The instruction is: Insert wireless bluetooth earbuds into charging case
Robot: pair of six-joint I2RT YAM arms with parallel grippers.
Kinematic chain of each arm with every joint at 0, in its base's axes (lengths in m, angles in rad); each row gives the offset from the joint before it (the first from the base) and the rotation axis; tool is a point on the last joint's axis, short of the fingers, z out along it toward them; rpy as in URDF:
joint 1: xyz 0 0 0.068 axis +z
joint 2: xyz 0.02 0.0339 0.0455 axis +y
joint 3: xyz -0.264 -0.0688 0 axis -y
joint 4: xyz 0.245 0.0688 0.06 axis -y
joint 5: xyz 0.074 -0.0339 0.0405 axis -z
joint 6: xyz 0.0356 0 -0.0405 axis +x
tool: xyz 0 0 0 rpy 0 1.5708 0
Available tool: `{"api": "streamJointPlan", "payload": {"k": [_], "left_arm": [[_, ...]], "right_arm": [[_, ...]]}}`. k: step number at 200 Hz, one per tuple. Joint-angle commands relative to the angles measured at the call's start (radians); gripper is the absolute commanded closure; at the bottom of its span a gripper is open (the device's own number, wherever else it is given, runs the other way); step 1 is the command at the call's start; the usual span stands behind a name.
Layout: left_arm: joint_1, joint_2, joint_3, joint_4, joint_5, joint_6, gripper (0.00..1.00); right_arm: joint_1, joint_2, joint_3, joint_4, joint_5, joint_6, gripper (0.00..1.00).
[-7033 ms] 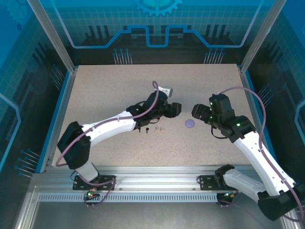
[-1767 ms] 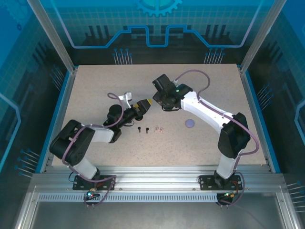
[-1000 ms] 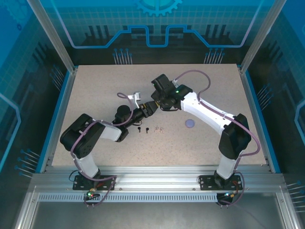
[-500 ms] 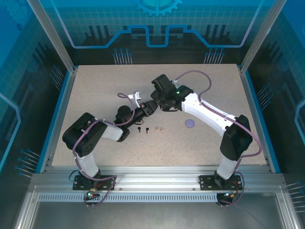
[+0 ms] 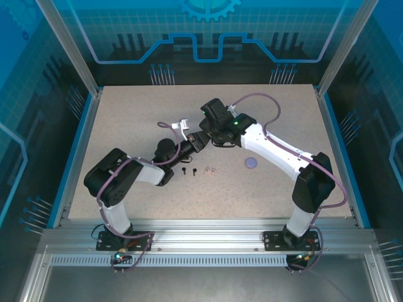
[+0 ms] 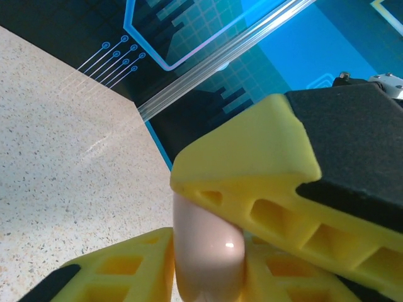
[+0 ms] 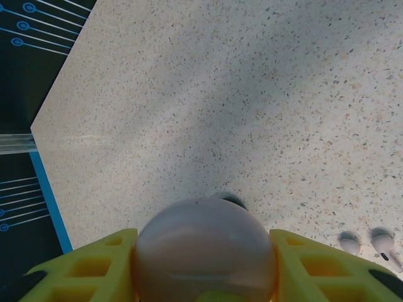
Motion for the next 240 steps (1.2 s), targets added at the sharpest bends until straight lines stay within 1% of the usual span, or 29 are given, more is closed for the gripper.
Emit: {"api": "streamJointPlan", "payload": {"k": [1, 20, 28, 37, 49, 61, 79, 90, 119, 146, 172, 186, 215, 240], "left_arm": [[-0.003, 0.006, 0.029, 0.035, -0.039, 0.007, 0.74], [-0.003, 0.003, 0.031, 0.036, -0.036, 0.007, 0.84], [-0.002, 0.003, 0.031, 0.035, -0.037, 0.006, 0.86], [-0.003, 0.002, 0.031, 0.035, -0.036, 0.005, 0.88], [-0.004, 0.0, 0.031, 0.035, -0.035, 0.003, 0.94], [-0.004, -0.001, 0.031, 0.035, -0.033, 0.003, 0.95], [-0.003, -0.002, 0.033, 0.035, -0.031, 0.002, 0.96], [-0.004, -0.007, 0.03, 0.035, -0.028, 0.003, 0.96], [-0.002, -0.025, 0.013, 0.035, -0.013, 0.005, 0.98], [0.007, -0.038, 0.001, 0.028, 0.022, 0.0, 1.0], [0.019, -0.072, 0.001, -0.04, 0.077, 0.028, 1.0], [0.025, -0.101, 0.004, -0.09, 0.118, 0.066, 1.0], [0.053, -0.171, 0.01, -0.212, 0.216, 0.136, 1.0], [0.084, -0.204, 0.031, -0.278, 0.32, 0.168, 1.0]], "right_arm": [[0.017, -0.042, -0.018, -0.006, 0.011, 0.017, 0.61], [0.017, -0.05, -0.024, -0.004, 0.016, 0.017, 0.59], [0.016, -0.056, -0.026, 0.0, 0.017, 0.02, 0.58], [0.016, -0.061, -0.029, 0.005, 0.021, 0.016, 0.55], [0.016, -0.066, -0.026, 0.007, 0.024, 0.012, 0.5], [0.016, -0.071, -0.019, 0.006, 0.028, 0.003, 0.45], [0.012, -0.076, -0.01, 0.003, 0.031, -0.008, 0.34], [0.006, -0.085, -0.006, -0.007, 0.039, -0.015, 0.3], [-0.025, -0.151, -0.032, 0.006, 0.062, -0.071, 0.28], [-0.059, -0.213, -0.072, 0.035, 0.037, -0.193, 0.27], [-0.087, -0.278, -0.147, 0.105, -0.002, -0.341, 0.27], [-0.106, -0.313, -0.194, 0.163, -0.045, -0.452, 0.27], [-0.159, -0.357, -0.258, 0.215, -0.158, -0.641, 0.27], [-0.211, -0.388, -0.328, 0.342, -0.368, -0.8, 0.27]]}}
